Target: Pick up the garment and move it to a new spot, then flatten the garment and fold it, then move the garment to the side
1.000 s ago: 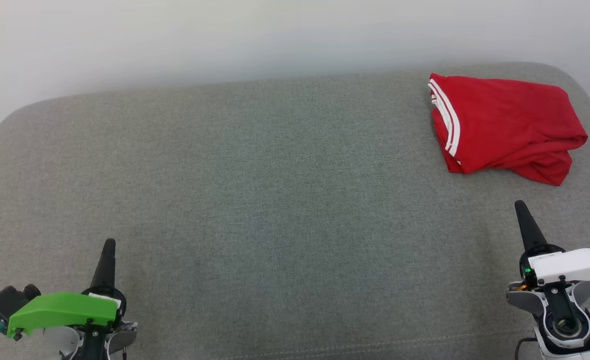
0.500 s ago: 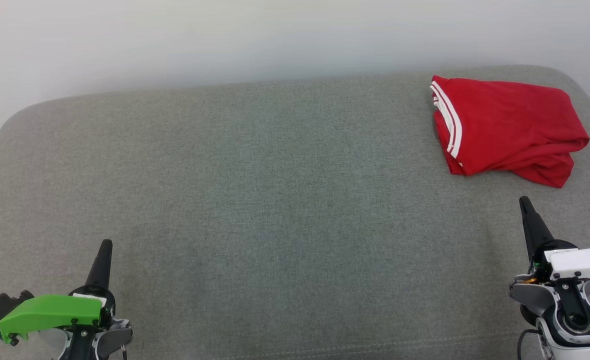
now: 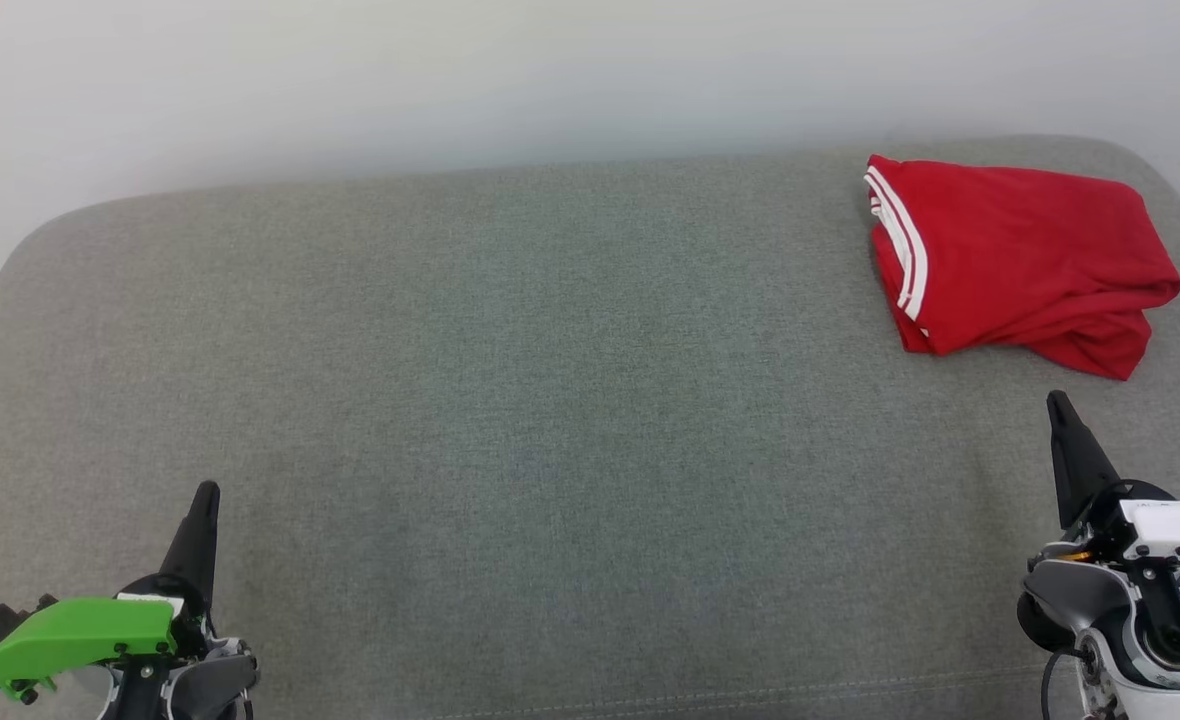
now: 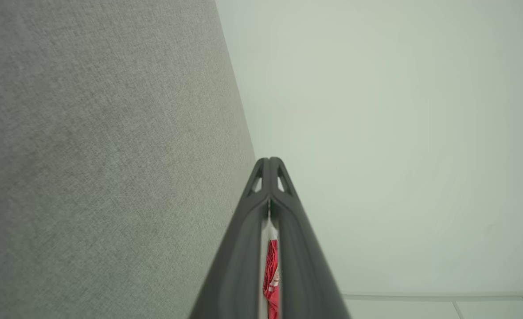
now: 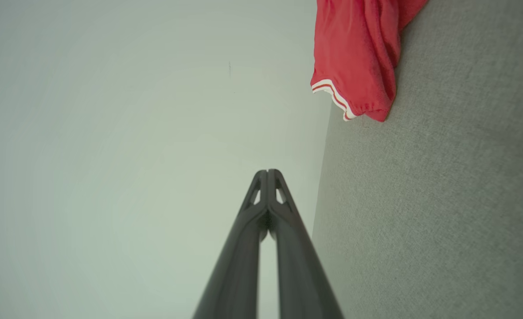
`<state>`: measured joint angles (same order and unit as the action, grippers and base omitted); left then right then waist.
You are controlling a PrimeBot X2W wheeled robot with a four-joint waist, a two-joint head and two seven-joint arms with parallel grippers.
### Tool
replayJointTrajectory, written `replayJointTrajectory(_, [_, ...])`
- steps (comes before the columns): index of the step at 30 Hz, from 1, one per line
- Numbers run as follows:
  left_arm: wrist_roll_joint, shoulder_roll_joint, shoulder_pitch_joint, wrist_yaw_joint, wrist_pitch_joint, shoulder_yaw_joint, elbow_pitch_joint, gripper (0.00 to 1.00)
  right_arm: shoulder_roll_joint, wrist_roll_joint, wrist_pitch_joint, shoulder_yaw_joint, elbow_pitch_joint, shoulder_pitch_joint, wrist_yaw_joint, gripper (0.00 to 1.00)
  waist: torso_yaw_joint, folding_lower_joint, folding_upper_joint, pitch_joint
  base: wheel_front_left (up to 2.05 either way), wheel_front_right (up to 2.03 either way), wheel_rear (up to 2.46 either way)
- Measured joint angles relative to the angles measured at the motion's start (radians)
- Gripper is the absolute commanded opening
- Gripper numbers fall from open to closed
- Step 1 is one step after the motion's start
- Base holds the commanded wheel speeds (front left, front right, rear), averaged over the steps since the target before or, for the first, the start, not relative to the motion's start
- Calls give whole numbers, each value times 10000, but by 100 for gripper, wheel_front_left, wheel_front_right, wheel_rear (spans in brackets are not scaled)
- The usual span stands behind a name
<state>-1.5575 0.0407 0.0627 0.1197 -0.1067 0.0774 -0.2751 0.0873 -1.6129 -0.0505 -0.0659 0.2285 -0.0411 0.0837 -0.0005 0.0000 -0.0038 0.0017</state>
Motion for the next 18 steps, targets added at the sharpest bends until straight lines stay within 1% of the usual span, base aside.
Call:
replayJointTrajectory(4, [-414,-8,1,4,-73,102,-17,0,-81,-370,-88,-94,54,-80,92,0,9,0,0,-8,0,0,0])
replayJointTrajectory(18, [-414,-33,4,4,-73,109,-17,0,-84,-370,-90,-117,104,-110,117,0,8,0,0,-9,0,0,0])
